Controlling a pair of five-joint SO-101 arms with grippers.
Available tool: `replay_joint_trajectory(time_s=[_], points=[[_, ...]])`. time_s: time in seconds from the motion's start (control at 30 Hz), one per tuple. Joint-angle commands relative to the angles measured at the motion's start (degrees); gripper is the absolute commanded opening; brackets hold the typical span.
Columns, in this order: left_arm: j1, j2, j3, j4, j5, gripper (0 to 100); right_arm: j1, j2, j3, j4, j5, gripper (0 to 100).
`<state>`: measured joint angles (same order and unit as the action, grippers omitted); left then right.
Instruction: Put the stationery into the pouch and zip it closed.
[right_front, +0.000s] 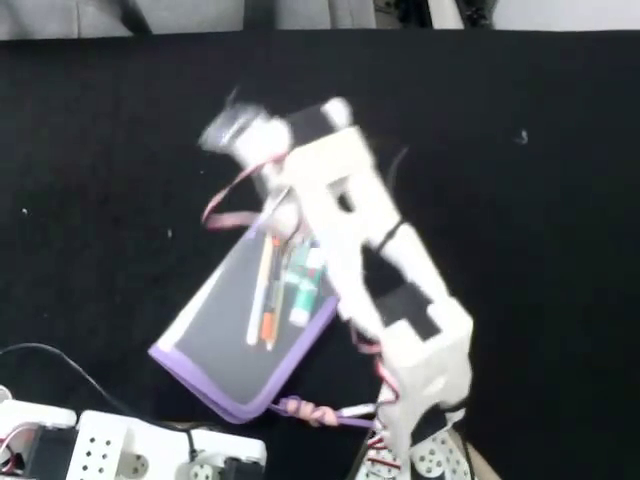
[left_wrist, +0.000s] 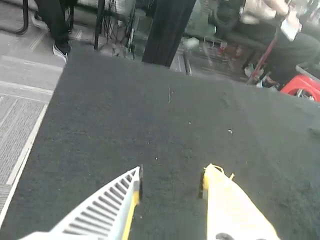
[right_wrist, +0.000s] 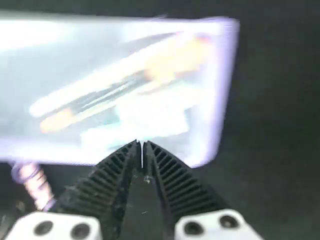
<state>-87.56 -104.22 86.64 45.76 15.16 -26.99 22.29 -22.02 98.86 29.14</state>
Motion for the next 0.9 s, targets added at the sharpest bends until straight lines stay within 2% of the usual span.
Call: replay_joint_trajectory(time_s=[0.0,0.1,0.2,0.4,0.67,0.73,0.87], points=[[-0.31,-0.44,-0.57,-1.23,-0.62,21,-7.47,-7.87,20.62,-11.87,1.32,1.1],[-0.31,-0.44,-0.57,-1.23,-0.62,21,-6.68,-6.55,27.74,-20.57,1.67,1.1],[-0.31,-0.44,-0.57,-1.23,-0.62,21,-2.29,-3.03,28.88,-22.68,2.55,1.1],[-0.31,-0.44,-0.84,-1.23,-0.62,21,9.85,8.40,24.22,-22.42,13.89,1.1],[-0.31,-0.44,-0.66,-0.79,-0.62,21,21.98,19.03,0.48,-16.62,17.67,1.1],[-0.31,-0.44,-0.66,-0.79,-0.62,21,24.09,22.02,-6.29,-16.09,17.93,1.1],[-0.31,-0.44,-0.66,-0.79,-0.62,21,26.46,26.59,-19.30,-8.62,18.11,1.1]])
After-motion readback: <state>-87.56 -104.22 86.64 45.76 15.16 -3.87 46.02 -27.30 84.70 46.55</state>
